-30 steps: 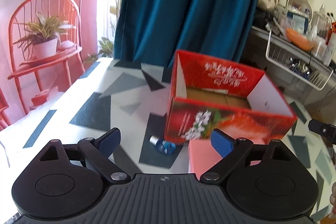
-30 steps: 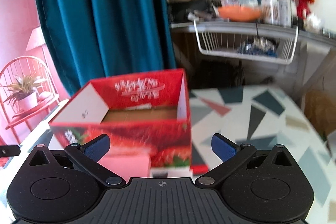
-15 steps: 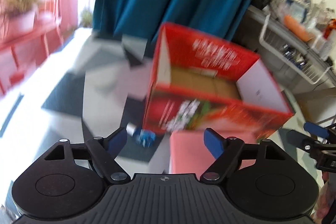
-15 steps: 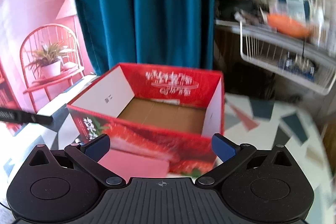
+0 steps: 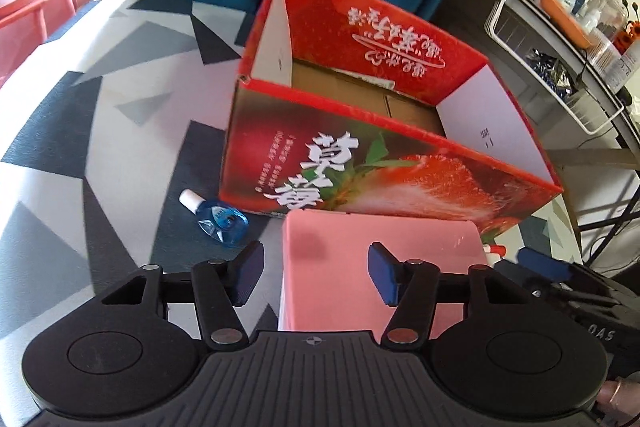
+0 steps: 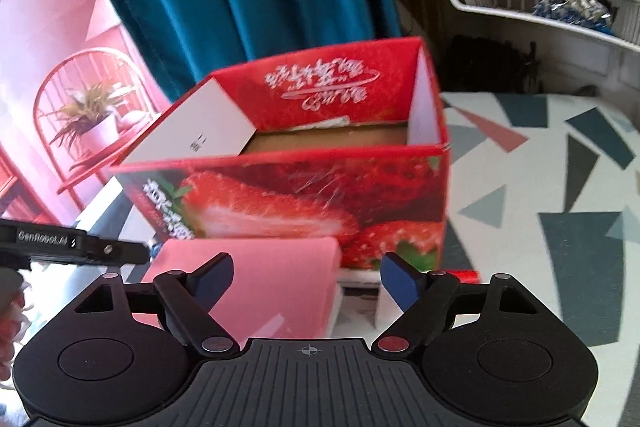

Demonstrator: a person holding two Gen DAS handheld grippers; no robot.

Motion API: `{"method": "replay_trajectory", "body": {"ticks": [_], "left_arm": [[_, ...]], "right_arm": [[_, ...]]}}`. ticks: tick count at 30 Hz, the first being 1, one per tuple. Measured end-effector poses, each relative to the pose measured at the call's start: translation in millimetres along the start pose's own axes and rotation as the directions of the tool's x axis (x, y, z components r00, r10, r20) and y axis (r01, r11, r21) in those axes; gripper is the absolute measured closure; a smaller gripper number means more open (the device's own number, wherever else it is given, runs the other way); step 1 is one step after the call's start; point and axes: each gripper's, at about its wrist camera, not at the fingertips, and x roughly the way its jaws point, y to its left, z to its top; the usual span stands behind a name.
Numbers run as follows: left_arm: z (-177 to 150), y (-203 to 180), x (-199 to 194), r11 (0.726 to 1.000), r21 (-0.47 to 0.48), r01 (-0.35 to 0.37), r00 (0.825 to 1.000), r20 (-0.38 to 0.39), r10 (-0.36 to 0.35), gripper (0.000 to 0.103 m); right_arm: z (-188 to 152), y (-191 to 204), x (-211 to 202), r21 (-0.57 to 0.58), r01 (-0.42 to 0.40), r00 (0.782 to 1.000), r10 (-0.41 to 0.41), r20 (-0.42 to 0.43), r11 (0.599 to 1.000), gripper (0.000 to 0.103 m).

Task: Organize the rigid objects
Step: 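Close the left tool on the pink flat case and lift it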

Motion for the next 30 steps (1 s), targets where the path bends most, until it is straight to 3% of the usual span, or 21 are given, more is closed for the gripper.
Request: {"method": "replay_trajectory", "body": {"ticks": [14, 20, 30], "left_arm": [[-5.2, 2.6, 21.3, 0.999, -0.026, 0.036, 0.998, -0.058, -0.038, 0.044], [-7.1, 10.3, 26.3, 0.994, -0.076, 0.081, 0.994, -0.070, -0.087, 0.044], [-9.9, 9.7, 27.5, 0.993, -0.079, 0.092, 0.994, -0.059, -0.097, 0.043]], "right_arm": [[-7.5, -2.1, 25.6, 0.025, -0.045, 0.995, 0.047, -0.093, 0.999, 0.037], [-7.9, 1.1, 27.2, 0.007, -0.052, 0.994, 0.052, -0.101, 0.999, 0.042], [-8.3, 1.3, 27.6, 0.005, -0.054, 0.992, 0.054, -0.112, 0.999, 0.044]]}}
